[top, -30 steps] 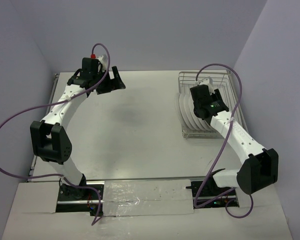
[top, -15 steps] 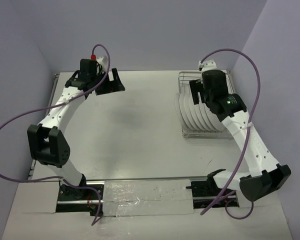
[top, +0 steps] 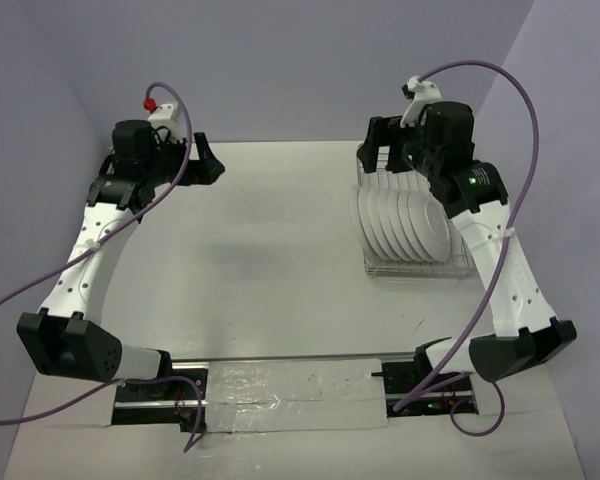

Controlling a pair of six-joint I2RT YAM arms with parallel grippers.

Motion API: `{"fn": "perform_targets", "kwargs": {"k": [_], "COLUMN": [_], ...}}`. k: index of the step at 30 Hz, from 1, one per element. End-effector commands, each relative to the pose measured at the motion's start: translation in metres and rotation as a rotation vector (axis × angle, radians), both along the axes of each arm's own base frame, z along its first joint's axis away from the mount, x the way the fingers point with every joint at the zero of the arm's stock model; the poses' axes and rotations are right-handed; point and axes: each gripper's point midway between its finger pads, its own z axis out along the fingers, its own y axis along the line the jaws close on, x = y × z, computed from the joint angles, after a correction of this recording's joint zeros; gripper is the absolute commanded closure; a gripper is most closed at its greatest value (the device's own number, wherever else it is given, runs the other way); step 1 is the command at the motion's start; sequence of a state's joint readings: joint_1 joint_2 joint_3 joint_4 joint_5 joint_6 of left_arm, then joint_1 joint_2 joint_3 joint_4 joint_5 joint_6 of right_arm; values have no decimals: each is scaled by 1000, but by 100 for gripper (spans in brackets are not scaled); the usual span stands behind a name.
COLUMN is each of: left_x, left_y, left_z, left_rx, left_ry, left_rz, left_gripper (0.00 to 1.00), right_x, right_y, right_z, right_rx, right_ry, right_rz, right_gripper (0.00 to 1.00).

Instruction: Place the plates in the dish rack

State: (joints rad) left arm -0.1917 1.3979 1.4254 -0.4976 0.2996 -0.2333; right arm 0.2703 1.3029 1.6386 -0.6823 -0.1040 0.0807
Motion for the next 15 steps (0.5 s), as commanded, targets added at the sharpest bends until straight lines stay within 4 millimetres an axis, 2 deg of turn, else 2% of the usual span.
{"fn": "perform_targets", "kwargs": {"k": [1, 3, 4, 5, 8, 10, 15], "left_x": [3, -3, -8, -10, -12, -9, -9], "left_y": [33, 40, 43, 45, 53, 54, 49], "left_z": [33, 29, 34, 24, 24, 21, 31], "left_rx": [49, 45, 41, 43, 54, 57, 44], "left_ry": [-129, -123, -142, -127, -129, -114, -128], "left_rz": [73, 93, 100, 105, 125, 129, 103], "left_gripper": [1, 1, 1, 1, 1, 1, 1], "right_x": [15, 24, 25, 27, 27, 27, 18], "right_y": [28, 33, 35, 38, 43, 43, 48], "right_z": [15, 8, 5, 2, -3, -3, -4], "right_rx": [114, 120, 116, 111, 87, 83, 25], "right_ry": [-12, 12, 19, 24, 34, 33, 15], "right_rz": [86, 90, 92, 99, 107, 106, 101], "right_gripper": [0, 0, 0, 0, 0, 0, 0]}}
